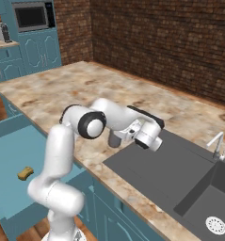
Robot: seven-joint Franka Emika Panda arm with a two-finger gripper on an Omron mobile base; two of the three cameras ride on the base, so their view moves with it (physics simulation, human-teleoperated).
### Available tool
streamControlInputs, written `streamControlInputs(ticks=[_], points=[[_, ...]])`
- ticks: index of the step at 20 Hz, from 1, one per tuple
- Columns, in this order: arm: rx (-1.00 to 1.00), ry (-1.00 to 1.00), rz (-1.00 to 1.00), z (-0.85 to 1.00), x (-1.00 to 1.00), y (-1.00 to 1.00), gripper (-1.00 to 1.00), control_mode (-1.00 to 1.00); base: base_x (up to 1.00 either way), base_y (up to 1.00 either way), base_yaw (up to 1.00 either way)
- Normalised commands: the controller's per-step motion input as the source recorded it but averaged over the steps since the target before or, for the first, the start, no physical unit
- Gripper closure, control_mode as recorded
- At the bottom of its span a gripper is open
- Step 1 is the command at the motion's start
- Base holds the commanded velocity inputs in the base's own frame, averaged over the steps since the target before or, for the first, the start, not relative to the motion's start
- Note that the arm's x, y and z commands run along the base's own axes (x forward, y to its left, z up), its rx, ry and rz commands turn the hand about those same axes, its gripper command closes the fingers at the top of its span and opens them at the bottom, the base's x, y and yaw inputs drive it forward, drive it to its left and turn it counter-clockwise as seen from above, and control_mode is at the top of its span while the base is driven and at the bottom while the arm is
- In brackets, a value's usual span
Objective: Restock the sink supplies by placing the sponge and soap dispenser on the counter and next to the sink. Make sure the soap dispenser is upright.
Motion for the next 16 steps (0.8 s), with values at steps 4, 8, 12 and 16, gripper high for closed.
streamControlInputs(ticks=[4, 8, 12, 16], points=[[0.0, -0.06, 0.0, -0.05, -0.16, 0.06, -1.0, -1.0, 0.0, 0.0, 0.0], [0.0, -0.03, -0.03, 0.0, -0.22, 0.22, -1.0, -1.0, 0.0, 0.0, 0.0], [0.0, 0.0, -0.05, 0.01, -0.01, 0.21, -1.0, -1.0, 0.0, 0.0, 0.0], [0.0, 0.01, -0.1, 0.21, -0.16, 0.01, -1.0, -1.0, 0.0, 0.0, 0.0]])
